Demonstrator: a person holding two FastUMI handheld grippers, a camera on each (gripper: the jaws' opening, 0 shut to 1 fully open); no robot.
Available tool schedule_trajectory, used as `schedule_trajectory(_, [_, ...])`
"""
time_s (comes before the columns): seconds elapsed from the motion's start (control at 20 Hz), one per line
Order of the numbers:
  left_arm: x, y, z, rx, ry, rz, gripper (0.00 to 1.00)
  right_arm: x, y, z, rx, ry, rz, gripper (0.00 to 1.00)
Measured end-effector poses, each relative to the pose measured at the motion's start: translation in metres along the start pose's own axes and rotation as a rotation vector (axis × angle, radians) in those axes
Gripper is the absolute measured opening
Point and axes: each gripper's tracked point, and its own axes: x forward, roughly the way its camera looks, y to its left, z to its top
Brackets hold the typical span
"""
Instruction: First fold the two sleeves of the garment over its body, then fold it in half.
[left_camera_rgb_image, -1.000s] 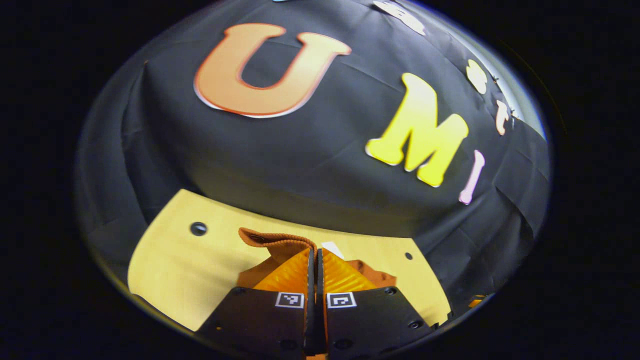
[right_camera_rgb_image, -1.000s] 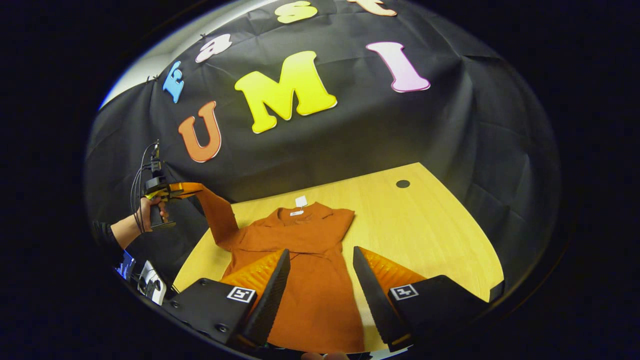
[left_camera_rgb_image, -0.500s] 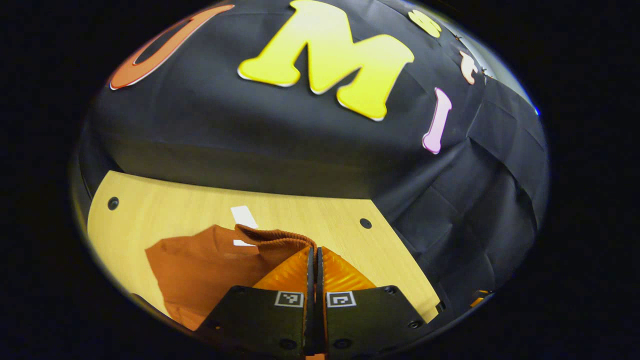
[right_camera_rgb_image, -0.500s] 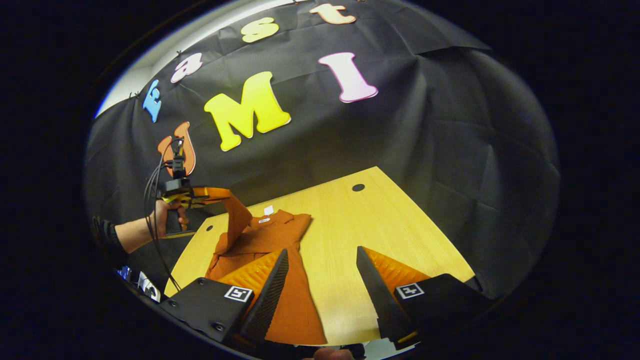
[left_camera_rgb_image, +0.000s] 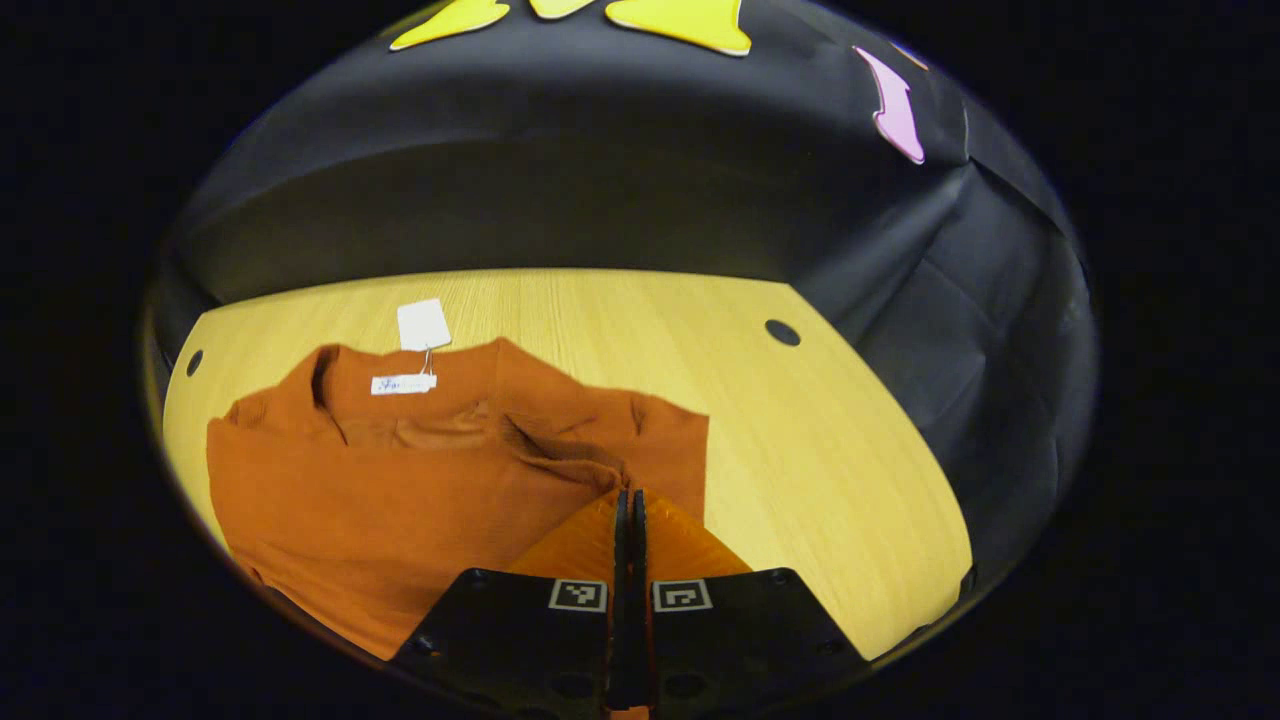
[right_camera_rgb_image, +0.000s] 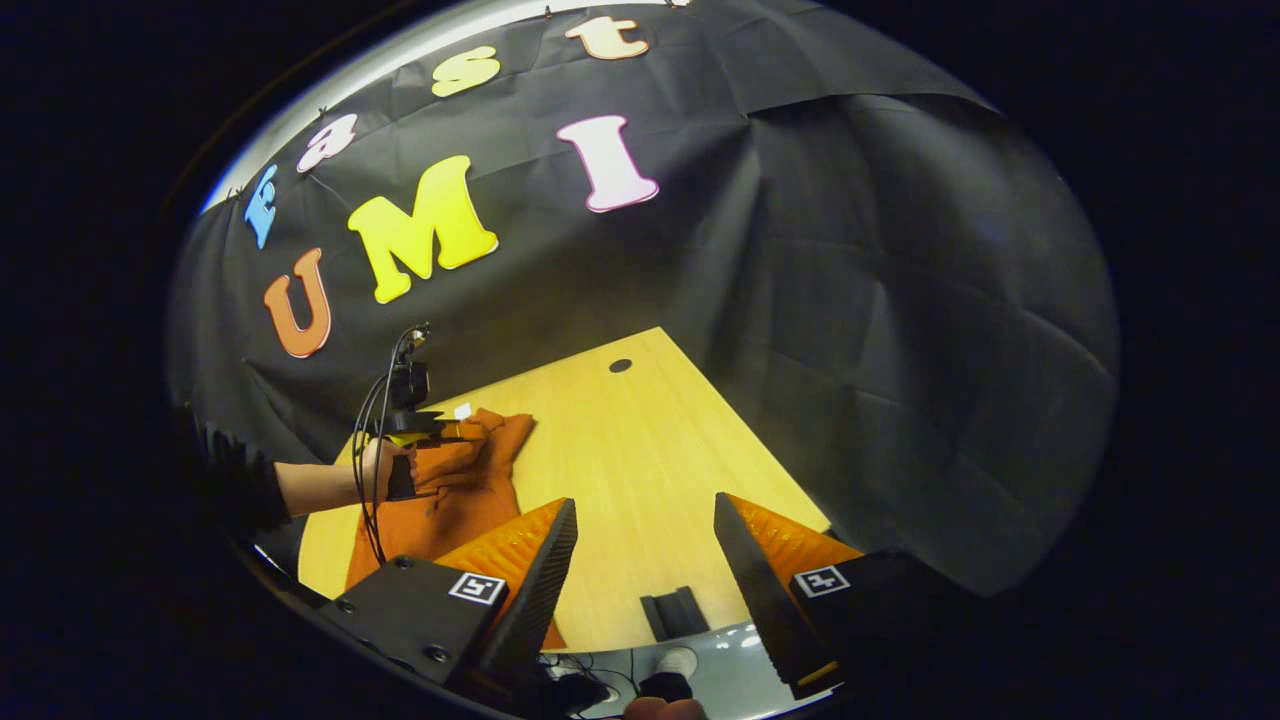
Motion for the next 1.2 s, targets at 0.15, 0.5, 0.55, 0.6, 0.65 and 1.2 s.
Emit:
schedule_trajectory(0.15, [0.015,-0.003,-0.012,0.027,0.001,0.046,0.03,-0.006,-0.007,-0.005,-0.002,0.018,-0.013,0.89])
schedule_trajectory(0.5, [-0.036,-0.02,-0.001,0.056,-0.099,0.051,0.56,0.003,0.022,0.009,-0.085,-0.021,0.065,0.89])
schedule_trajectory(0.55, [-0.056,-0.016,0.006,0.073,-0.141,0.07,0.74,0.008,0.032,0.01,-0.098,-0.024,0.089,0.89])
schedule_trajectory(0.6, [-0.076,-0.013,0.011,0.083,-0.18,0.08,0.93,0.013,0.044,0.012,-0.11,-0.029,0.115,0.89])
schedule_trajectory(0.65, [-0.101,-0.01,0.018,0.087,-0.224,0.092,0.95,0.019,0.058,0.015,-0.124,-0.036,0.141,0.89])
schedule_trajectory(1.2, [-0.41,0.079,0.054,0.073,-0.713,0.272,0.97,0.008,0.278,0.041,-0.238,-0.244,0.36,0.92])
